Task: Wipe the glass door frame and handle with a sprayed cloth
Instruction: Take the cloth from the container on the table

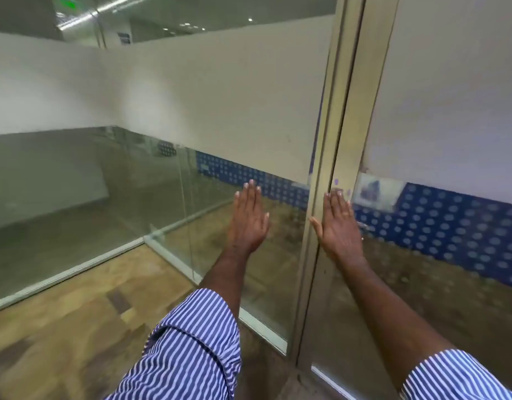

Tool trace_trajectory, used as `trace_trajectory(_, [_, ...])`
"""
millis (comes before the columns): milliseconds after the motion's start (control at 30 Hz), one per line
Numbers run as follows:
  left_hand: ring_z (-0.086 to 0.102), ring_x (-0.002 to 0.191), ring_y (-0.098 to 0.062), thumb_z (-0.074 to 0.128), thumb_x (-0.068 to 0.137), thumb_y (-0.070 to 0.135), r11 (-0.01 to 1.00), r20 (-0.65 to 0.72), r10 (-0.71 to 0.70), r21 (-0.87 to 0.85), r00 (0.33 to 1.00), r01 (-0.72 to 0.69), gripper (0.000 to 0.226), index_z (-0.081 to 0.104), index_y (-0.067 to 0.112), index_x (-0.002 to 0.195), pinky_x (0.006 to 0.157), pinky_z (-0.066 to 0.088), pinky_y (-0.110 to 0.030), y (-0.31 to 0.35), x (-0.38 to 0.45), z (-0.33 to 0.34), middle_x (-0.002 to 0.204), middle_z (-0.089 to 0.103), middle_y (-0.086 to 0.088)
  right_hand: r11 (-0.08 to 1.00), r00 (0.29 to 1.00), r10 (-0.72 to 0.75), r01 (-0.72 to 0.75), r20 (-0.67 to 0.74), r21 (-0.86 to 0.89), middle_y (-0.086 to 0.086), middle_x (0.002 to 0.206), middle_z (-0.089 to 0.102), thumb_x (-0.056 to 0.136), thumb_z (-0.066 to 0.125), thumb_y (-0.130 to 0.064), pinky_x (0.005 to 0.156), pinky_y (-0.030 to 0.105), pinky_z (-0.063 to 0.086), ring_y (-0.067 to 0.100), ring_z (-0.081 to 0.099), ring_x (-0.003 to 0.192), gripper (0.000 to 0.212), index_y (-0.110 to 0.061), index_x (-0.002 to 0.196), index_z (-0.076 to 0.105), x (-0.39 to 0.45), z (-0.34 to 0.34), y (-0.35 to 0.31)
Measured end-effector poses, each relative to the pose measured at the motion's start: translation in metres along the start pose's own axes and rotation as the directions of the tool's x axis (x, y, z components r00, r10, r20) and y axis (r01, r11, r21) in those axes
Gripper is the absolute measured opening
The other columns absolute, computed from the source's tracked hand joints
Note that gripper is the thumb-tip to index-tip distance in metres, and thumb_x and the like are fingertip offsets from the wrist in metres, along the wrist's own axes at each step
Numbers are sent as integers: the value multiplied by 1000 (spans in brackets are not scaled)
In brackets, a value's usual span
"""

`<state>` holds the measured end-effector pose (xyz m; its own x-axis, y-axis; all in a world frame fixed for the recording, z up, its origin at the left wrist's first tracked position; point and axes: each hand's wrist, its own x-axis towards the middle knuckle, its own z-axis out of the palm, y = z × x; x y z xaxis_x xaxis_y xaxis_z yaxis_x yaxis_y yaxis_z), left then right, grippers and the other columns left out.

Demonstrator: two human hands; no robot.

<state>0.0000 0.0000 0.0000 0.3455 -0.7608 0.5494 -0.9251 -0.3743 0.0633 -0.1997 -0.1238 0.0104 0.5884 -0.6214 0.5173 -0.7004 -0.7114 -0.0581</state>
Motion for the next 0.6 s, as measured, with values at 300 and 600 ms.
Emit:
trace_trajectory(300, [-10, 157, -34, 8, 97, 47, 977, -72, -182, 101, 981, 189, 79, -2, 1, 161, 128, 0, -49, -117, -40, -45, 168, -11, -20, 977, 979, -204, 204, -3, 66, 15, 170, 0, 94, -5, -67, 129, 44, -1, 27, -2, 159, 93, -4, 161, 5, 27, 24, -127])
trace_trajectory(600, [2, 157, -35, 18, 100, 42, 940, -160, -260, 183, 952, 287, 74, 8, 0, 160, 127, 10, -54, -249, -105, -88, 169, 2, -22, 931, 940, -340, 340, -28, 135, 15, 170, -8, 91, -12, -68, 127, 44, -9, 28, -10, 157, 93, -6, 160, -6, 49, 51, -274])
